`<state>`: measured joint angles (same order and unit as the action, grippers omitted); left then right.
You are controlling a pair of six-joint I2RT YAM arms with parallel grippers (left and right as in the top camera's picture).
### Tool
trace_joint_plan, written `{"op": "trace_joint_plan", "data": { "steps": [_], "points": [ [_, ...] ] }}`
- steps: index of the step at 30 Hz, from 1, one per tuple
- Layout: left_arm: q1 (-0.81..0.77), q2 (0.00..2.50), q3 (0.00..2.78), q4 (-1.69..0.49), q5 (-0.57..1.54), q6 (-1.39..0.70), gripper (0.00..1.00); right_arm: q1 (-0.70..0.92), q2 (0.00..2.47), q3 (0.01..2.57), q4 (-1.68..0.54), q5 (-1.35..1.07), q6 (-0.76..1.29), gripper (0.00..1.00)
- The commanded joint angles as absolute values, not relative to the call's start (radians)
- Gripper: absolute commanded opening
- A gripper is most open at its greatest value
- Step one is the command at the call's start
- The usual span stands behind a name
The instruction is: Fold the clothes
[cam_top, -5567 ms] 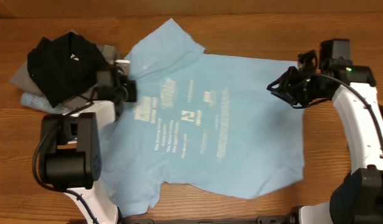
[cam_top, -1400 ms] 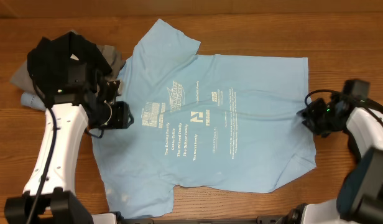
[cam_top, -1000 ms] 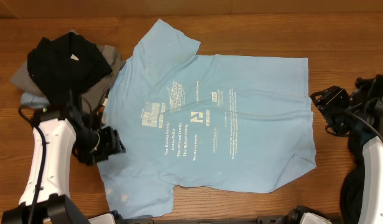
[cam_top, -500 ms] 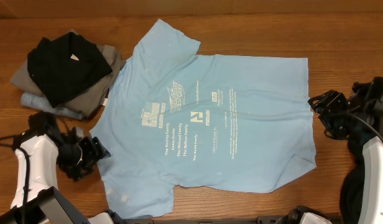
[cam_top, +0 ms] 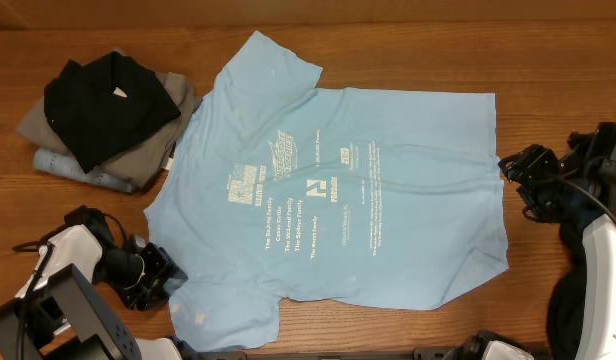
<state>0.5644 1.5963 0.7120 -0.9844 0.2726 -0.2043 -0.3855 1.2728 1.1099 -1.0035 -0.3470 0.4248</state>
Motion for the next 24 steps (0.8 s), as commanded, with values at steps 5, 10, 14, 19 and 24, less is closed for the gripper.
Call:
{"op": "trace_joint_plan", "data": {
  "steps": [5,10,14,19,24],
  "points": [
    [0.559,1.681,0.684,-0.918,0.308,-0.206,0.16,-0.387,1.272,1.12,-0.998,-0.333,0.419,0.64],
    [0.559,1.677,0.723,-0.963,0.342,-0.167,0.04,-0.387,1.272,1.12,-1.005,-0.301,0.418,0.67],
    [0.559,1.659,0.797,-1.036,0.385,-0.125,0.04,-0.388,1.291,1.119,-1.056,-0.216,0.472,0.68],
    [0.559,1.617,0.897,-1.104,0.387,-0.099,0.04,-0.411,1.406,1.118,-1.166,-0.165,0.513,0.67],
    [0.555,1.562,0.982,-1.13,0.393,-0.073,0.04,-0.473,1.582,1.104,-1.268,-0.185,0.52,0.67]
  ]
}}
